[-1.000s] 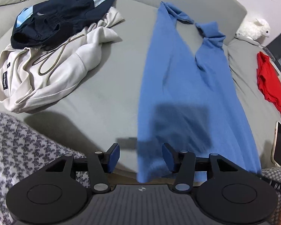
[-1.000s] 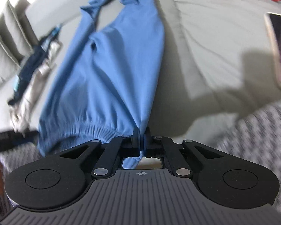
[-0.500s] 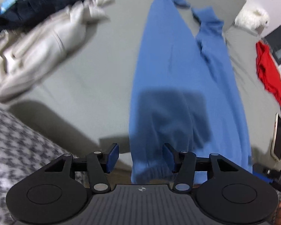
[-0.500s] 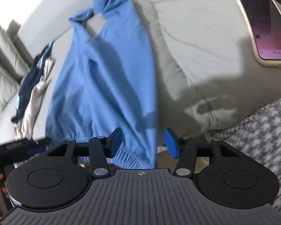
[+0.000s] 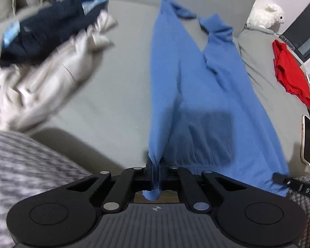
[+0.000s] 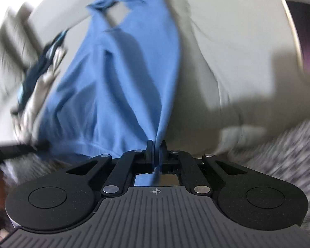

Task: Fold clothes
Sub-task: 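Regrasp the sweatpants cuffs with both grippers and lift them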

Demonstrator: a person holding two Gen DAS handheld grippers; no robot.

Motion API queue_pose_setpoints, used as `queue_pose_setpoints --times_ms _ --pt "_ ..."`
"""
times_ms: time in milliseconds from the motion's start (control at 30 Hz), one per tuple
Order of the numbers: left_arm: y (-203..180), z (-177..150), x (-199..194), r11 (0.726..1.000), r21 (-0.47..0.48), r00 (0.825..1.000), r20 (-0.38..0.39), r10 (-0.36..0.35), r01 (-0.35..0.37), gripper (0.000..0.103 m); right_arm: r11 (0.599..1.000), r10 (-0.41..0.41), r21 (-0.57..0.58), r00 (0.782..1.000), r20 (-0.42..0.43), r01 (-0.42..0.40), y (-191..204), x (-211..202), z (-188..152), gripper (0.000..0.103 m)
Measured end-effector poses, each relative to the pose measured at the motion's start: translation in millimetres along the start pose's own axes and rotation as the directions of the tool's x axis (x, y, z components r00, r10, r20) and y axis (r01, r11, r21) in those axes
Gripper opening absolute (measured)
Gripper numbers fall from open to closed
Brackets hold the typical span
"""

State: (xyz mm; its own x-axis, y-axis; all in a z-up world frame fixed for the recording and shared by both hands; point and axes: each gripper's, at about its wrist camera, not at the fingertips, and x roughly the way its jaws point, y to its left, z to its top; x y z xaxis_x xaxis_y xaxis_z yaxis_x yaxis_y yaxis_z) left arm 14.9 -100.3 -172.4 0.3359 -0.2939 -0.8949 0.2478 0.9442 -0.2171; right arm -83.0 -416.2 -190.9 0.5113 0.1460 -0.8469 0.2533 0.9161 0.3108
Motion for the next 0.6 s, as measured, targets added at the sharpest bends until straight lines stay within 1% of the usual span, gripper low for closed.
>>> queue_pose_setpoints --times_ms 100,167,200,300,333,400,433,467,500,533,567,600 --pt "3 -11 -7 1.0 -0.014 0.998 -0.053 0.017 -0.018 0.003 0.994 -0.045 -0.104 0.999 -0.018 0.043 24 -14 2 0.003" --pt "6 -22 -11 0.999 -0.023 0.995 -0.093 0.026 -0.028 0.003 0.99 -0.058 -0.135 0.998 -0.04 0.052 28 -16 -1 0.003" --pt "5 -31 -16 0.999 -0.03 0.994 -0.11 0.023 -0.027 0.003 0.988 -0.064 -0.144 0.996 -0.064 0.054 32 -18 -6 0.003" --pt "2 -44 -29 0.999 -0.017 0.991 -0.128 0.03 -0.032 0.004 0.986 -0.061 -0.16 0.994 -0.087 0.046 36 -33 -17 0.003" --pt "1 -46 -28 0.999 -0.009 0.99 -0.137 0.039 -0.041 0.006 0.985 -0.059 -0.166 0.994 -0.09 0.043 36 -40 -21 0.003" --pt "-1 -45 -21 0.998 0.005 0.984 -0.169 0.063 -0.063 0.016 0.983 -0.064 -0.175 0.994 -0.086 0.048 34 -45 -26 0.003" --pt "-2 -41 -12 0.997 0.009 0.977 -0.197 0.079 -0.079 0.016 0.978 -0.079 -0.198 0.994 -0.077 0.062 33 -37 -28 0.006" --pt "-3 -38 -2 0.995 0.013 0.97 -0.225 0.096 -0.095 0.017 0.971 -0.103 -0.222 0.992 -0.074 0.084 32 -26 -28 0.011" --pt "-7 -33 5 0.993 0.023 0.958 -0.261 0.118 -0.117 0.018 0.963 -0.127 -0.246 0.989 -0.073 0.106 30 -15 -28 0.018" --pt "-9 -29 7 0.991 0.028 0.951 -0.28 0.132 -0.13 0.018 0.954 -0.177 -0.264 0.975 -0.131 0.138 29 6 -27 0.03" --pt "-12 -26 1 0.99 0.03 0.952 -0.273 0.141 -0.138 0.024 0.945 -0.225 -0.283 0.956 -0.187 0.167 29 26 -26 0.033" --pt "-14 -24 -12 0.988 0.042 0.959 -0.236 0.156 -0.151 0.037 0.948 -0.23 -0.272 0.946 -0.228 0.165 30 34 -24 0.032"
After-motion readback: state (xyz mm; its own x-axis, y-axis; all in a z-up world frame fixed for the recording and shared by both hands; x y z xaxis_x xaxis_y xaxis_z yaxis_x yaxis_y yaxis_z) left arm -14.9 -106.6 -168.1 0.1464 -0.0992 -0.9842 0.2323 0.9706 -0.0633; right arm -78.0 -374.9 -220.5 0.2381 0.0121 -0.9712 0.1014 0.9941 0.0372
